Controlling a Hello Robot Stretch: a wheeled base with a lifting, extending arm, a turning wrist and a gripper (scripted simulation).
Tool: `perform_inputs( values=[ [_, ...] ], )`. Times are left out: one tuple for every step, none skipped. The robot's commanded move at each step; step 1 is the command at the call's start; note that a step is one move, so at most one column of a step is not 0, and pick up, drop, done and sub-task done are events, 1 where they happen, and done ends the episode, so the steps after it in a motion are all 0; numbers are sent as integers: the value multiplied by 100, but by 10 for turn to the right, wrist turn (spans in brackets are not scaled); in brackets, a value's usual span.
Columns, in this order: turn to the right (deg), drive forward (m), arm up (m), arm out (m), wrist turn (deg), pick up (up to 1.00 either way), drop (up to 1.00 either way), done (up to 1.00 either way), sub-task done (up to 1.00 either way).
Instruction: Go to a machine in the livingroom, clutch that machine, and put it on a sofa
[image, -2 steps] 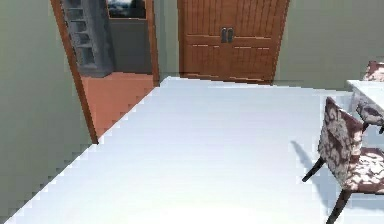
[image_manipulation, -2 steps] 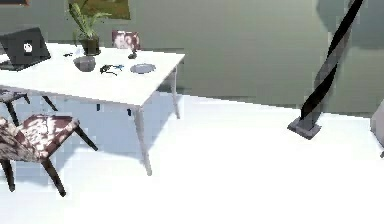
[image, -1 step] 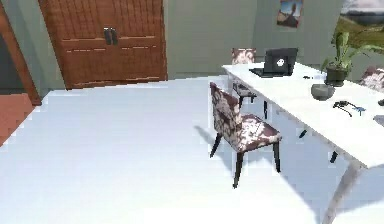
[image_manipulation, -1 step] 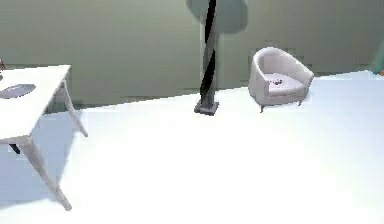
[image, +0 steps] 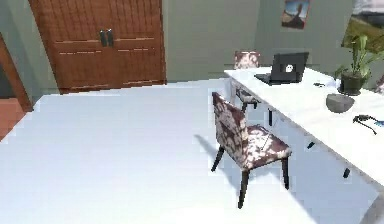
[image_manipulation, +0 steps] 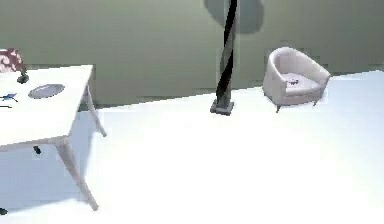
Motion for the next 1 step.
perform_inputs(
  values=[
    [120,0,0,0,0,0,0,0,0]
  ],
)
